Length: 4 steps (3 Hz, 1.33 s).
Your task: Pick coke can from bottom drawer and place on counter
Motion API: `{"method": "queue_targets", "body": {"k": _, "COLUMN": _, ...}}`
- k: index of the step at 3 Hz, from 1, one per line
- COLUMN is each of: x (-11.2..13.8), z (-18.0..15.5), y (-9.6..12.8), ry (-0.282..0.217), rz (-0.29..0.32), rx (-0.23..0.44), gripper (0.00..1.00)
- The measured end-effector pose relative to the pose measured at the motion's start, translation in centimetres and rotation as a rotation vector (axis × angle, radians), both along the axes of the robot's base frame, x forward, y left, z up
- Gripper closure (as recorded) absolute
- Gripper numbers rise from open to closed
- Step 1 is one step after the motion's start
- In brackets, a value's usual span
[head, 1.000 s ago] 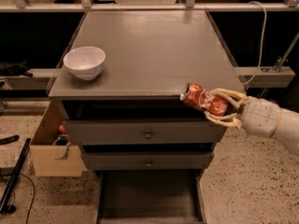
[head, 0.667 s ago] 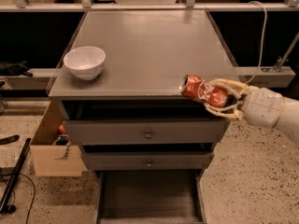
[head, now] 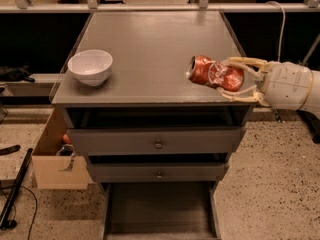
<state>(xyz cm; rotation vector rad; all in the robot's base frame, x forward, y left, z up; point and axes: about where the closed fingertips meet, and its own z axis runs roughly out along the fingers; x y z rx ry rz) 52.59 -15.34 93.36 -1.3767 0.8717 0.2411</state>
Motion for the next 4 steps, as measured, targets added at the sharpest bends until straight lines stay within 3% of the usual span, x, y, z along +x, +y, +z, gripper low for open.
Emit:
{"method": "queue_targets", "body": {"k": 2, "x": 3.0, "z": -2.3, "y": 2.3, "ry": 0.039, "rz": -0.056, "rx": -0.024, "gripper": 1.00}}
{"method": "queue_targets", "body": {"k": 4, "x": 6.4, "z": -6.7, "y": 3.7, "ry": 0.146, "rz": -0.094, "rx": -0.085, "gripper": 1.00}}
